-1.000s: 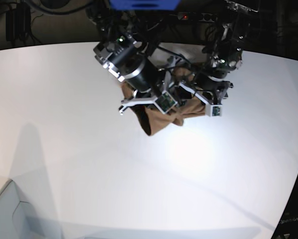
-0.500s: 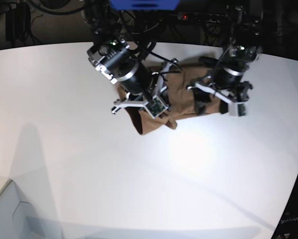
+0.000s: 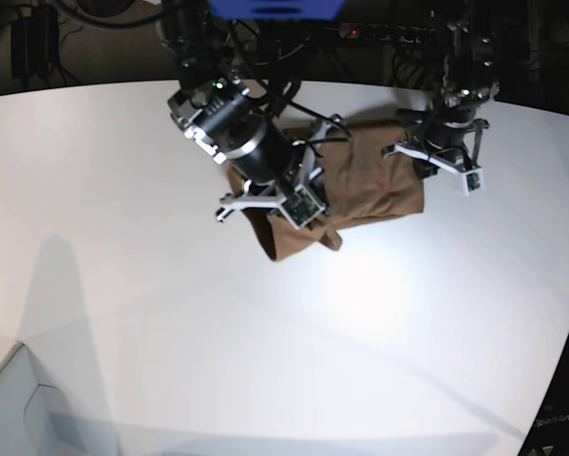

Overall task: Layout the t-shirt on the table in an organized manner, then fold the t-shirt properly
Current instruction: 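Lift the folded bundle with both grippers and fold it over again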

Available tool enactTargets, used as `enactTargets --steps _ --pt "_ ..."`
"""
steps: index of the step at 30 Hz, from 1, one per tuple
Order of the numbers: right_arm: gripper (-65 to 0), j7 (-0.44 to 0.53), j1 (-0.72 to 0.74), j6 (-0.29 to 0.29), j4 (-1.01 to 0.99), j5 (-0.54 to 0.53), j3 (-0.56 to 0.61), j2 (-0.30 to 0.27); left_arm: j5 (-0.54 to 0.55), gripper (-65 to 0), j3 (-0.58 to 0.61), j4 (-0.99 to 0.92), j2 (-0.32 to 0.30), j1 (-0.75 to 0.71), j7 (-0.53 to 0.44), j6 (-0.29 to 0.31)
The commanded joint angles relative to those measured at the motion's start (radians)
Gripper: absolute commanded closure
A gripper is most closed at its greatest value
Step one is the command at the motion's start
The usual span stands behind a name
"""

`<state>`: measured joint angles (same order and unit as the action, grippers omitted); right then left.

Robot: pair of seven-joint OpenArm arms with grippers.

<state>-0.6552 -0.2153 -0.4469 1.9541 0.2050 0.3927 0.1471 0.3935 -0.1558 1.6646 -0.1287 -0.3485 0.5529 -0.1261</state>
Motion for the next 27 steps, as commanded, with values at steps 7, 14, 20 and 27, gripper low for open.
enactTargets --steps 7,14,20,27 --pt "0.0 0.031 0.007 0.003 0.021 -0.012 0.055 0.010 0.000 -0.1 -0.028 0.006 0.005 -0.031 -0.012 -0.001" --pt "0.0 0.031 0.009 0.003 0.021 -0.012 0.048 0.010 0.069 -0.1 -0.169 0.044 0.019 -0.057 -0.012 -0.001" --pt "0.0 0.031 0.018 0.003 0.021 -0.012 0.053 0.010 0.075 -0.1 -0.175 -0.076 0.019 -0.002 -0.011 0.006" --pt "0.0 0.031 0.021 0.003 0.015 -0.011 0.105 0.010 0.075 -0.1 -0.095 -0.186 0.019 0.076 -0.011 0.006"
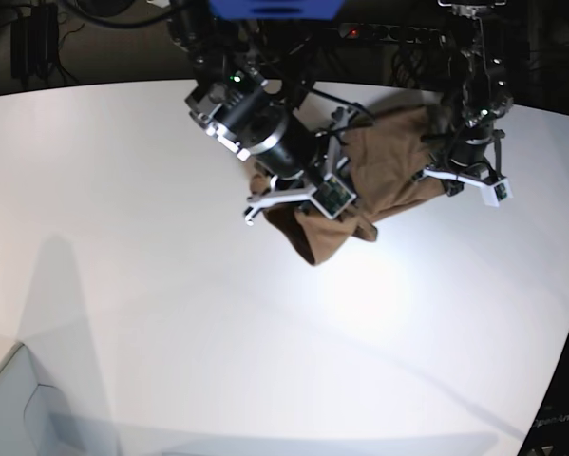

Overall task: Layout the t-shirt on the table in an organized manner, then fold the t-shirt properly
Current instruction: 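Lift the folded bundle with both grippers and fold it over again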

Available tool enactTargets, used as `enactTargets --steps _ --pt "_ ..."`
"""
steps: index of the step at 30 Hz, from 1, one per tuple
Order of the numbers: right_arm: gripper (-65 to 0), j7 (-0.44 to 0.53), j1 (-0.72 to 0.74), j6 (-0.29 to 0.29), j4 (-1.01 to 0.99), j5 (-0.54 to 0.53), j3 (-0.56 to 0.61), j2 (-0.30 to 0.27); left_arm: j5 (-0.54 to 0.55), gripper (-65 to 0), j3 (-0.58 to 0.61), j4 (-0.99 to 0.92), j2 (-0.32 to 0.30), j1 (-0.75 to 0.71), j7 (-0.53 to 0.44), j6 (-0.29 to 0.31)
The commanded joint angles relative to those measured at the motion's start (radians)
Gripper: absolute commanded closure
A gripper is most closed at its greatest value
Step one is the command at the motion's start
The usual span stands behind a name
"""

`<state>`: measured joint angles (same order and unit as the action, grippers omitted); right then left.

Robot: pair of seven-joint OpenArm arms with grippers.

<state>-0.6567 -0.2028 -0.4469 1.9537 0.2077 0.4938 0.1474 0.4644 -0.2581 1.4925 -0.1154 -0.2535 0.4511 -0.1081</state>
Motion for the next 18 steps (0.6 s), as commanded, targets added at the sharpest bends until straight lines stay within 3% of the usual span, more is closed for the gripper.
enactTargets --steps 1,12,18 --pt "0.0 0.033 0.009 0.003 0.011 -0.014 0.016 0.010 0.004 -0.1 0.015 -0.014 0.006 -0.014 0.091 -0.012" --pt "0.0 0.039 0.113 0.003 -0.224 -0.020 0.128 0.010 0.006 -0.1 0.026 -0.003 0.006 0.001 0.091 -0.011" --pt "0.0 0.113 0.170 0.003 -0.339 -0.023 0.150 0.010 0.006 -0.1 0.021 -0.003 0.006 0.001 0.091 -0.009"
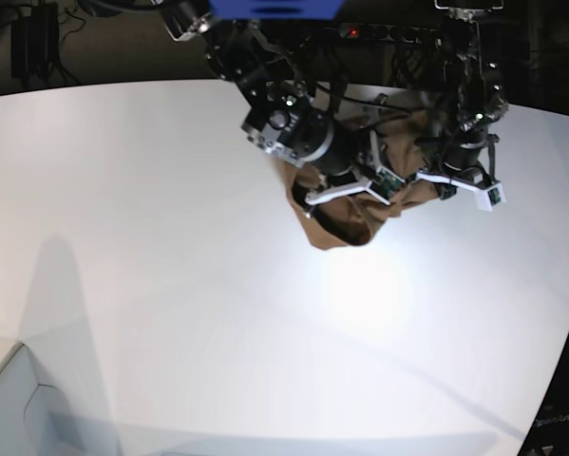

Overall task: Layout the t-shirt on the table in an organized manner, then fold the t-shirt properly
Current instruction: 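Lift the folded bundle with both grippers and fold it over again, then lower the bundle onto the table with both grippers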

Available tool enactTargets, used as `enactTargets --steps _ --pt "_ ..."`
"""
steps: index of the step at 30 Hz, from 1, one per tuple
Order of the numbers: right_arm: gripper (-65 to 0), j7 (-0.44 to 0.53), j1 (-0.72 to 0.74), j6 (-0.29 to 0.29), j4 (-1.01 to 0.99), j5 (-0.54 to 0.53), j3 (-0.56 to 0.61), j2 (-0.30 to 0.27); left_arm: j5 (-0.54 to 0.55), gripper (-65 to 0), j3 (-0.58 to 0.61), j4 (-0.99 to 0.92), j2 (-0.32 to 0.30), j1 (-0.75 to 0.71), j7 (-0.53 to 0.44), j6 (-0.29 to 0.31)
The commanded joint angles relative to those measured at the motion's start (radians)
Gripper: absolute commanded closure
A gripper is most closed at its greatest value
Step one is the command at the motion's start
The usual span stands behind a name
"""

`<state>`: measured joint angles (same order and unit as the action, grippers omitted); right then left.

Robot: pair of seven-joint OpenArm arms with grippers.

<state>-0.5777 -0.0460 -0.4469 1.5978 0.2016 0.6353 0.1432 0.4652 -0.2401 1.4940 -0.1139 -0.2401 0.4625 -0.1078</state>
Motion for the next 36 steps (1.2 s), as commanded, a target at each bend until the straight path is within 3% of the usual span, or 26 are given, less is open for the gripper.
enactTargets --steps 1,9,16,24,29,33,36 --pt "0.0 0.040 0.021 0.003 0.011 -0.031 0.021 0.014 0.005 -0.1 0.003 -0.005 0.003 -0.012 0.080 -0.010" --pt "0.0 0.045 0.100 0.003 -0.055 -0.167 0.122 0.014 0.005 -0.1 0.006 -0.005 0.003 0.005 0.080 -0.010" --pt "-0.1 0.046 0.156 0.003 -0.073 -0.247 0.137 0.014 0.005 -0.1 0.002 -0.003 0.003 0.000 0.080 -0.010" --pt "-19.2 0.046 0.162 0.004 -0.075 -0.265 0.136 0.014 0.007 -0.1 -0.060 0.096 0.010 -0.020 0.077 -0.008" --pt "-21.4 0.048 0.162 0.004 -0.075 -0.265 0.134 0.014 0.016 -0.1 -0.064 0.112 0.010 -0.018 0.077 -0.008" --pt "-22.1 0.078 0.163 0.004 -0.104 -0.267 0.133 0.014 0.146 -0.1 -0.064 0.118 0.000 -0.020 0.077 -0.008" --pt "-27.2 0.121 0.156 0.004 -0.109 -0.267 0.131 0.014 0.240 -0.1 -0.064 0.129 -0.042 -0.021 0.077 -0.010"
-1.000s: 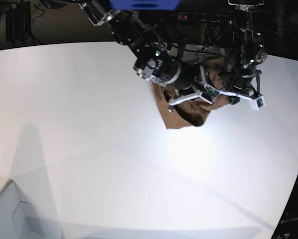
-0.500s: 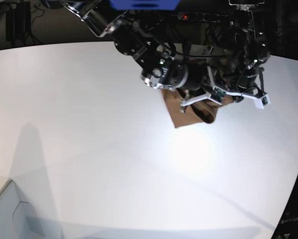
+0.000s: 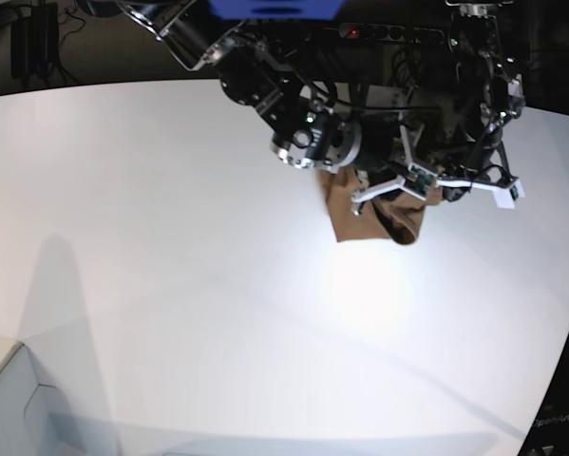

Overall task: Layout the t-shirt on the table in an organized manner, then fold the t-shirt properly
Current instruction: 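Lower the bundle onto the table with both grippers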

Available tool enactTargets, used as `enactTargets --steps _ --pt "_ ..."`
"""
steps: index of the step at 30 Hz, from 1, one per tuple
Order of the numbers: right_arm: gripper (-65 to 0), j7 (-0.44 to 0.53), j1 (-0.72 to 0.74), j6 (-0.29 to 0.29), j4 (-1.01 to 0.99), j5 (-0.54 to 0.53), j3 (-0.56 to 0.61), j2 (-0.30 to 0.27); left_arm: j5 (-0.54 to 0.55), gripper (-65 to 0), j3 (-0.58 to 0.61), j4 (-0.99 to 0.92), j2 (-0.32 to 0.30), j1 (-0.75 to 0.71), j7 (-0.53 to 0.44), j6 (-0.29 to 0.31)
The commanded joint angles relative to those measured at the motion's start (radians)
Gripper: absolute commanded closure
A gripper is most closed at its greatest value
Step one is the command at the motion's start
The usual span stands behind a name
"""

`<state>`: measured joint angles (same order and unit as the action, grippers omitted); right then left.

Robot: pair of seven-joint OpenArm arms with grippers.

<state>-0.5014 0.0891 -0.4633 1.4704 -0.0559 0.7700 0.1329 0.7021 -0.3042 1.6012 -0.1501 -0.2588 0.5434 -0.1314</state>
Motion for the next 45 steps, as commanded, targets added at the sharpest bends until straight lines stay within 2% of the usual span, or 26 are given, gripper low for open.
enactTargets --steps 1,7,16,30,34,36,39,45 --pt "-28.5 0.048 0.019 0.021 0.019 -0.009 -0.004 0.024 0.029 -0.1 0.000 0.023 -0.013 -0.003 -0.004 0.013" --pt "-31.1 0.051 0.019 0.021 0.019 -0.005 -0.004 0.024 0.121 -0.1 -0.002 0.032 -0.067 -0.003 -0.009 0.008" --pt "-31.0 0.053 0.019 0.022 0.017 -0.008 -0.054 0.024 0.118 -0.1 -0.003 0.032 -0.072 -0.004 -0.009 0.003" --pt "-31.1 0.047 -0.035 0.019 0.083 -0.009 -0.048 0.024 0.118 -0.1 -0.267 0.050 -0.081 -0.027 -0.003 0.006" --pt "-31.4 0.047 -0.078 0.019 0.155 -0.009 -0.048 0.001 0.116 -0.1 -0.313 0.040 -0.090 -0.040 -0.001 0.005" --pt "-31.4 0.047 -0.102 0.019 0.171 -0.005 -0.047 0.001 0.097 -0.1 -0.293 0.038 -0.113 -0.049 -0.001 0.005" --pt "-31.4 0.051 -0.128 0.019 0.168 -0.005 -0.047 0.006 0.011 -0.1 -0.212 0.038 -0.118 -0.069 -0.001 0.005" --pt "-31.5 0.053 -0.127 0.022 0.131 -0.005 -0.047 0.007 -0.117 -0.1 -0.140 0.018 -0.075 -0.067 -0.001 0.009"
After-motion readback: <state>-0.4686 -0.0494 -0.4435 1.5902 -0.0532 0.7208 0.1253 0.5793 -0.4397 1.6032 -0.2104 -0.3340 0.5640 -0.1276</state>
